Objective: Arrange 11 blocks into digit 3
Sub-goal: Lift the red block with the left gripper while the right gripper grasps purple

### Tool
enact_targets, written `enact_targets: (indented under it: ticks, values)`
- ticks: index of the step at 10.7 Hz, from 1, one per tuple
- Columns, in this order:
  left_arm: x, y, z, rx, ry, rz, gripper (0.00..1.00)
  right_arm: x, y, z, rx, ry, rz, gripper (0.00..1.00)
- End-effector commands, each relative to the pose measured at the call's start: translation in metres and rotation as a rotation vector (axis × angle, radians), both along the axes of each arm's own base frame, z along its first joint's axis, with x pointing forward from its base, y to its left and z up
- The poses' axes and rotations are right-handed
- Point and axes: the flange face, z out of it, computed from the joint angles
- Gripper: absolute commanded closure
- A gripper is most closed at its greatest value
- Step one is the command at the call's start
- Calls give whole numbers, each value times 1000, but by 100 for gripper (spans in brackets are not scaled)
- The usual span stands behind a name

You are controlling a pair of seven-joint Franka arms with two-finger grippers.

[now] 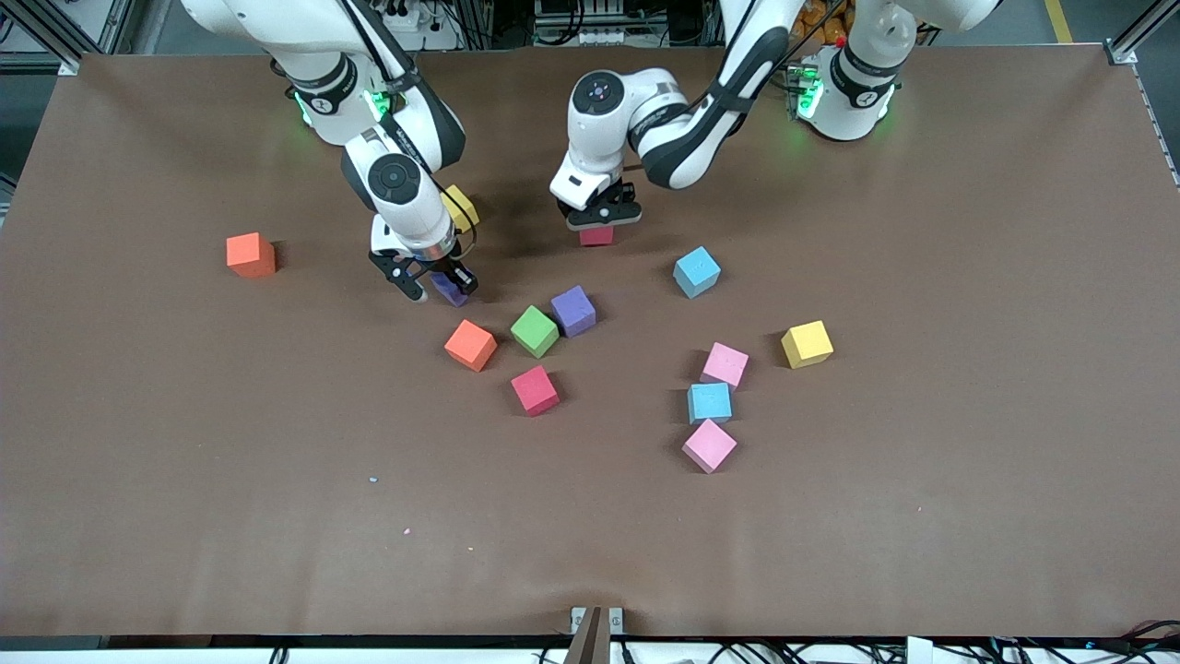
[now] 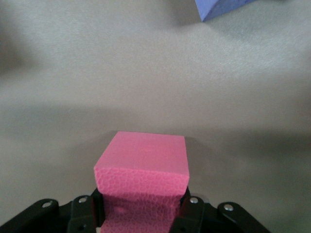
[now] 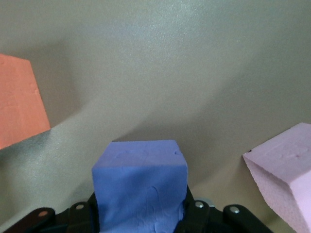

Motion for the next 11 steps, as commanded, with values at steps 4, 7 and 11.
enact_targets:
  ticks: [4, 7, 11]
  values:
    - [-17, -11, -14, 55, -50, -152, 100, 5, 17, 22, -53, 41, -147, 79]
    - [-13, -10, -24, 65, -41, -131, 82, -9, 42, 34, -50, 25, -315, 81]
    - [16, -15, 3, 33, -78, -10, 0, -9, 74, 71, -60, 152, -502, 84]
